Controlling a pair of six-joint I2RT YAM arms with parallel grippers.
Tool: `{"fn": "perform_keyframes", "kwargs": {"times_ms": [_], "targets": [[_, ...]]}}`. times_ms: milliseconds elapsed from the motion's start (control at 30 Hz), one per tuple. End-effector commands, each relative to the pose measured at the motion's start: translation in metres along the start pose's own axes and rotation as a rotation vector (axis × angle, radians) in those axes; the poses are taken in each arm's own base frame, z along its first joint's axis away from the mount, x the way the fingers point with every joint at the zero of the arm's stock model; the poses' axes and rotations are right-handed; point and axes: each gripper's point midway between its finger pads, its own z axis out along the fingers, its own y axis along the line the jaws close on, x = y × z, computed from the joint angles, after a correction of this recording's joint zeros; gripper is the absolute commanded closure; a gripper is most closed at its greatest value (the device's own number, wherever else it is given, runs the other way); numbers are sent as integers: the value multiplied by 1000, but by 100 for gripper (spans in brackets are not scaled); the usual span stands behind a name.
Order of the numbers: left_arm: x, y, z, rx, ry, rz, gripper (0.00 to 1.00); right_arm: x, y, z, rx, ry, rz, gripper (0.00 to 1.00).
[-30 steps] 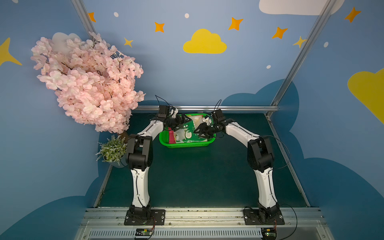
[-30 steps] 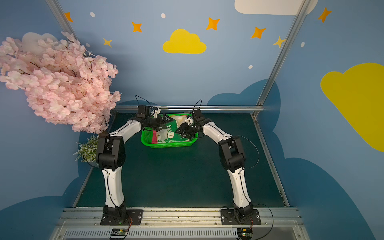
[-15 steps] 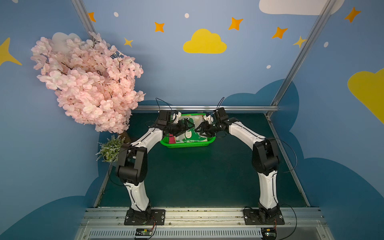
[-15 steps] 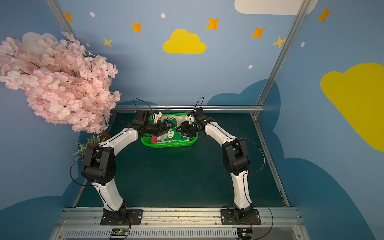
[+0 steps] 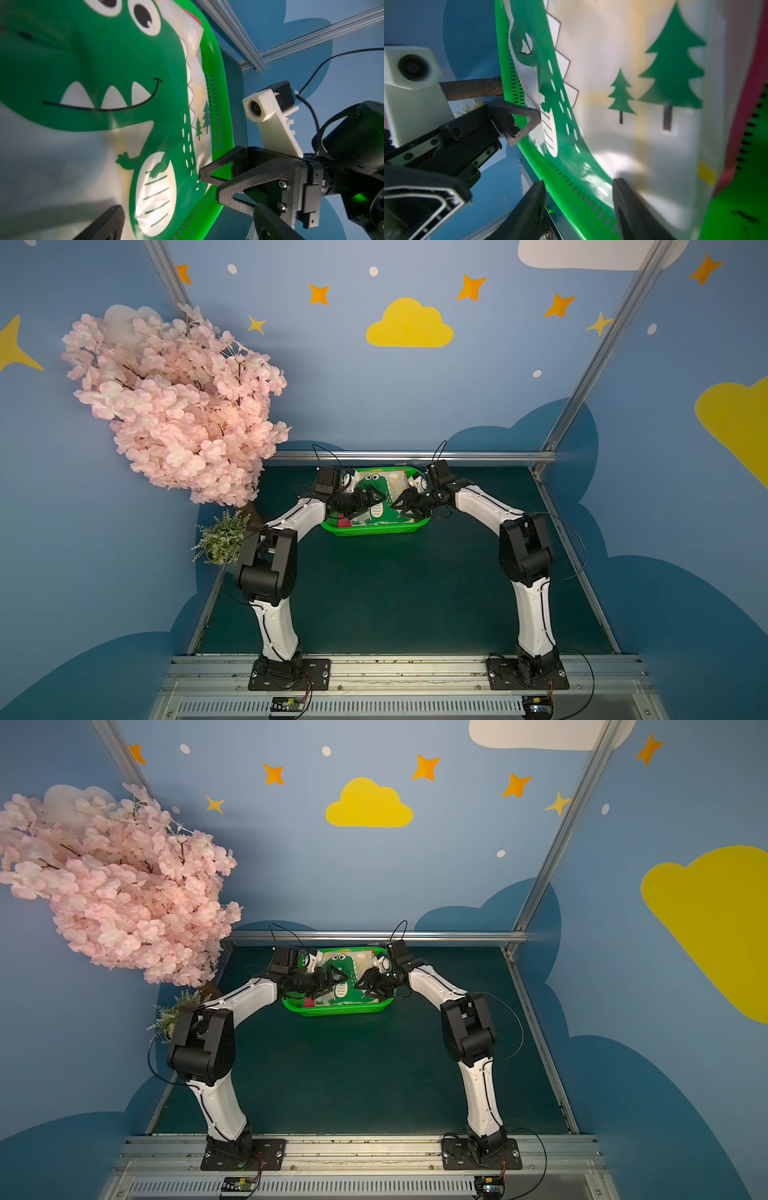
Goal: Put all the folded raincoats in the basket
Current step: Place the raincoat in the basket, then reset both arms
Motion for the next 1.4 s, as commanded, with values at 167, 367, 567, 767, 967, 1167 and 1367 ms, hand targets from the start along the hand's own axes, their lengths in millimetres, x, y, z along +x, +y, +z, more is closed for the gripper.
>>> {"fn": "perform_keyframes", "kwargs": {"times_ms": [167,367,567,767,967,1167,1367], "targets": [[-21,-71,-43,48,-88,177,0,-13,64,-66,-46,-120,-137,42],[-6,-109,-67,56,-119,292,0,-10,82,-113,-31,-202,-206,41],[24,-129,-86,37,-155,383,0,3,71,-158,58,-296,-262,38],[57,-112,-107,-55,-208,416,0,26,35,-198,215,-390,-286,29],[85,-81,-134,-166,-289,413,0,49,-15,-235,397,-509,-262,8],[97,-48,-161,-292,-431,438,0,63,-64,-269,588,-627,-211,2],[98,-18,-182,-404,-606,513,0,67,-108,-292,752,-696,-101,2]]}}
